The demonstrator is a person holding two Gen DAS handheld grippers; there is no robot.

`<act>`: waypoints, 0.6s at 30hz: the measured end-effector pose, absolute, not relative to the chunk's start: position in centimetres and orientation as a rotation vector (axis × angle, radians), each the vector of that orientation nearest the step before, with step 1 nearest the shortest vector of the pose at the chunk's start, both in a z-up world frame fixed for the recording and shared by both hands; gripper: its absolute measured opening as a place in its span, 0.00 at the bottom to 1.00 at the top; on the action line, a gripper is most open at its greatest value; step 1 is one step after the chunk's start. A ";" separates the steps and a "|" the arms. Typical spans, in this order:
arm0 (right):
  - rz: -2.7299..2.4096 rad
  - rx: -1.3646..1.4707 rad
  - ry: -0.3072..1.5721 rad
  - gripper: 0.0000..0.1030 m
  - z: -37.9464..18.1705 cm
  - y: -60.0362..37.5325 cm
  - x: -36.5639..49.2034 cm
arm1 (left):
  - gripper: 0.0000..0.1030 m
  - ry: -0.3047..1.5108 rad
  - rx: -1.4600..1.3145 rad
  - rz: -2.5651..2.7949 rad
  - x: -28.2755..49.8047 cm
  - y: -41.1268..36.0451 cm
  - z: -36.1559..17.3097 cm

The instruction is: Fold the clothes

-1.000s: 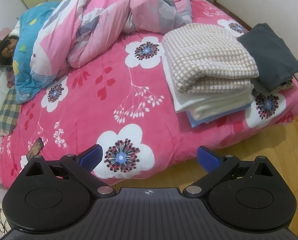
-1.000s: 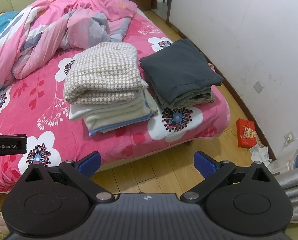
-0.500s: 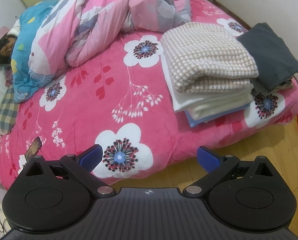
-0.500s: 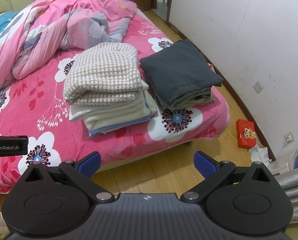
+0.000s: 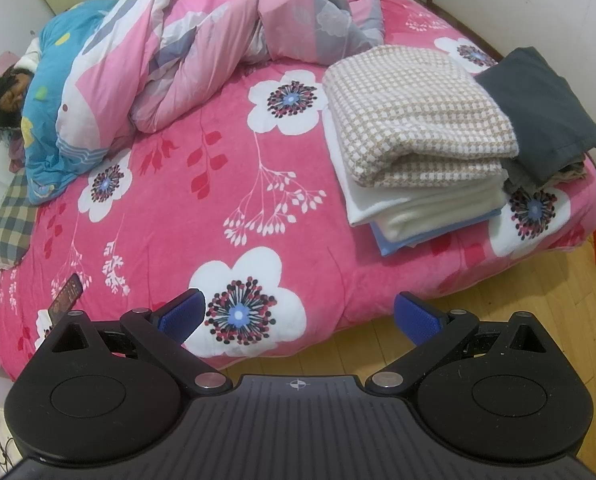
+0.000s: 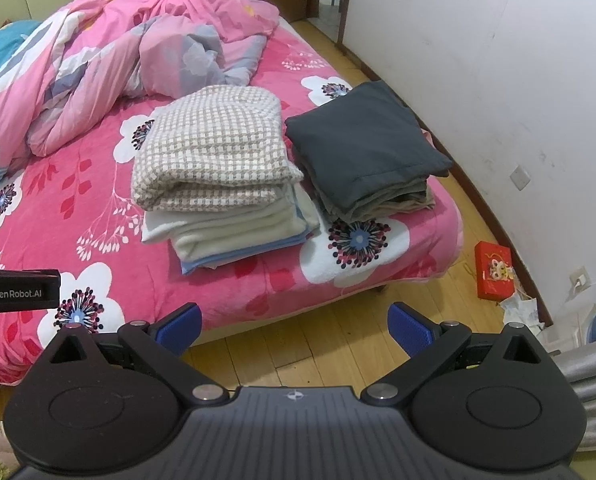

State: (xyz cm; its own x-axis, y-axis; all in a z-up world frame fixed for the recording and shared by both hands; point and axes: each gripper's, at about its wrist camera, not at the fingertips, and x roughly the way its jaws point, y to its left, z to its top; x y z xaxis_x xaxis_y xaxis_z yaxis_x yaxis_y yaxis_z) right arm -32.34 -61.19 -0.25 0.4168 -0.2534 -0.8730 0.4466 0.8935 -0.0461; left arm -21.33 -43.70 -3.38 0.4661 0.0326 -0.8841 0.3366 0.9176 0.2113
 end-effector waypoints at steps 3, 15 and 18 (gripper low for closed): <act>-0.445 0.206 1.055 0.99 -0.3 -61.1 -32.3 | 0.99 1.077 0.383 -0.193 -21.2 -43.7 -3.4; -0.451 0.217 1.059 0.99 -0.3 -61.2 -32.1 | 0.99 1.079 0.388 -0.200 -21.1 -43.8 -3.5; -0.454 0.219 1.061 0.99 -0.4 -61.2 -32.1 | 0.99 1.081 0.388 -0.201 -21.1 -43.8 -3.5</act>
State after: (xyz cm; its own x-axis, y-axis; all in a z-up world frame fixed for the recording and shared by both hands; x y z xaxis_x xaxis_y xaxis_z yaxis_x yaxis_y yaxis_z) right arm -32.05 -61.25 -0.42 0.4076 -0.2530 -0.8774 0.4600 0.8869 -0.0421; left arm -21.10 -43.80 -3.54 0.4613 0.0284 -0.8868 0.3457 0.9148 0.2091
